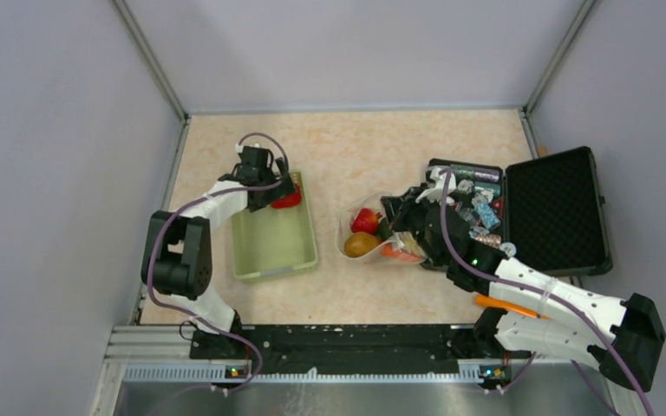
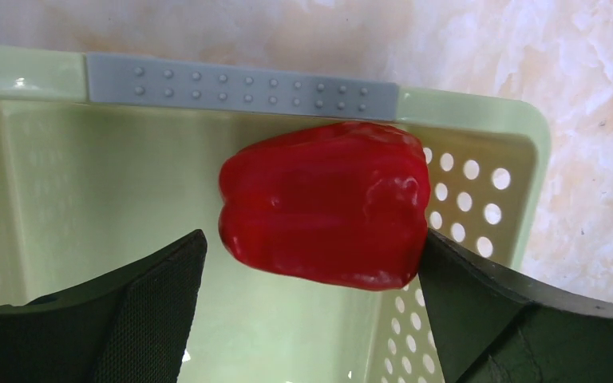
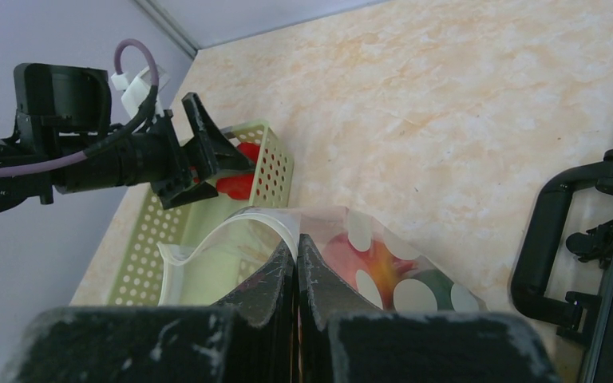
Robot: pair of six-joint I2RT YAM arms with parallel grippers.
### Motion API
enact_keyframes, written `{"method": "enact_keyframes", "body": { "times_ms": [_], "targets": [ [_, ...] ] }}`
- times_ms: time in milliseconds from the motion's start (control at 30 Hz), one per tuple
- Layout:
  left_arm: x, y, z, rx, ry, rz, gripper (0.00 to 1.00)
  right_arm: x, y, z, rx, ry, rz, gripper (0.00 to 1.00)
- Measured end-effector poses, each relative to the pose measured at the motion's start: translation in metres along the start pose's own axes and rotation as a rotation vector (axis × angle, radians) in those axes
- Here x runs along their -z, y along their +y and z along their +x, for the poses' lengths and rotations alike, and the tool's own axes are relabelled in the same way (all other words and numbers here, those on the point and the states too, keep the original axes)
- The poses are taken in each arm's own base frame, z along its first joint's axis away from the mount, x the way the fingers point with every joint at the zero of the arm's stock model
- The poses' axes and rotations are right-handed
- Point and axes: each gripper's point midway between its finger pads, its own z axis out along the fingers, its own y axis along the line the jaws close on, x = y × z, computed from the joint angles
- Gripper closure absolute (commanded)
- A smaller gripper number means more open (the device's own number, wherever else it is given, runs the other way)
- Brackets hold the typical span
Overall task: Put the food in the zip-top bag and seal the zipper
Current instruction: Pick up the fake fruit from the bin.
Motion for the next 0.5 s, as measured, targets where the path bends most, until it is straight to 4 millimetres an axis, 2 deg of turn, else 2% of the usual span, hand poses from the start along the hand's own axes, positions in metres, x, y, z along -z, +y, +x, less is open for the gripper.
{"method": "enact_keyframes", "body": {
  "times_ms": [233, 500],
  "targets": [
    [-0.0061, 0.0008, 0.0037, 0.015, 0.01, -0.002, 0.3, -0.0001, -0.0005, -0.0004, -0.001, -0.002, 0.003, 1.0],
    [-0.0018, 0.0026, 0.0084, 0.029, -0.016, 0.02, 0.42, -0.0002, -0.0003, -0.0004, -0.005, -0.002, 0.004, 1.0]
  ]
}}
